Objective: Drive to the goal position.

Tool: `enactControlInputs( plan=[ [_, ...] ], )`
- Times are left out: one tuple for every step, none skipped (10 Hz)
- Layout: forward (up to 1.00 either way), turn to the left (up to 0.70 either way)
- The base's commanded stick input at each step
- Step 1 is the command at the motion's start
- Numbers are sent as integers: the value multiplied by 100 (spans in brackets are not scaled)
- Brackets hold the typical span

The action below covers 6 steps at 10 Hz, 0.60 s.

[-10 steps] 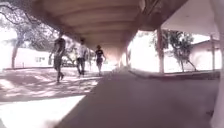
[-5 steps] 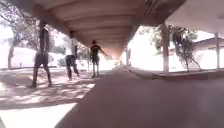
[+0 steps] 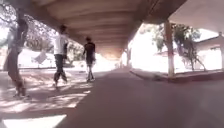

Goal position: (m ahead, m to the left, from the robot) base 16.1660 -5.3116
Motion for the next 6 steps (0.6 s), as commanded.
enactControlInputs(
  plan=[
    [85,0],
    [85,0],
    [85,0],
    [85,0],
    [85,0],
    [85,0]
  ],
)
